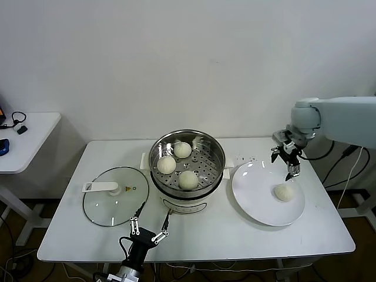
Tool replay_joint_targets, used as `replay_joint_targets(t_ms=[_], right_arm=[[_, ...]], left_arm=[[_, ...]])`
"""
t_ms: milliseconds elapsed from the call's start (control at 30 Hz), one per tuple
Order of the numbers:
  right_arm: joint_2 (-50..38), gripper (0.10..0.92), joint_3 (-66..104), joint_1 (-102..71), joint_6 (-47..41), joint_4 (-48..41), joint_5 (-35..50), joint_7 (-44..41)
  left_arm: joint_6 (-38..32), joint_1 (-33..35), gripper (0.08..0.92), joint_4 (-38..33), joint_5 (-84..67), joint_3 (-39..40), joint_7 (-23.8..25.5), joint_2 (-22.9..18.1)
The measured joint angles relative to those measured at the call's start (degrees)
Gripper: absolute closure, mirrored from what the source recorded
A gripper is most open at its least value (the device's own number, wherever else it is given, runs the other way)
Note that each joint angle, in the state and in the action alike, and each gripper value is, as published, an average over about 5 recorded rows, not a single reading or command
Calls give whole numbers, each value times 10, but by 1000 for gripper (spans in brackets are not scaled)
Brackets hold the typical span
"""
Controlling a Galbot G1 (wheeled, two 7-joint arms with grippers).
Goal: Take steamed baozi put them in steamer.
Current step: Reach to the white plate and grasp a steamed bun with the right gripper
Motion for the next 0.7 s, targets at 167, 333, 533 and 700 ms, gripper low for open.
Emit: replay_joint_targets(t_ms=[167, 333, 533, 700], right_arm=[[-20, 203, 34, -45, -13, -26, -15, -6], [-29, 203, 65, -89, -17, -51, -29, -13], [-31, 203, 102, -139, -17, -83, -42, -20], [-30, 203, 128, -173, -13, -110, -53, -24]], left_arm=[[0, 2, 177, 0, 3, -2, 0, 0], [0, 4, 177, 1, 7, -5, 0, 0], [0, 6, 177, 1, 12, -5, -1, 0], [0, 7, 177, 1, 14, -7, -1, 0]])
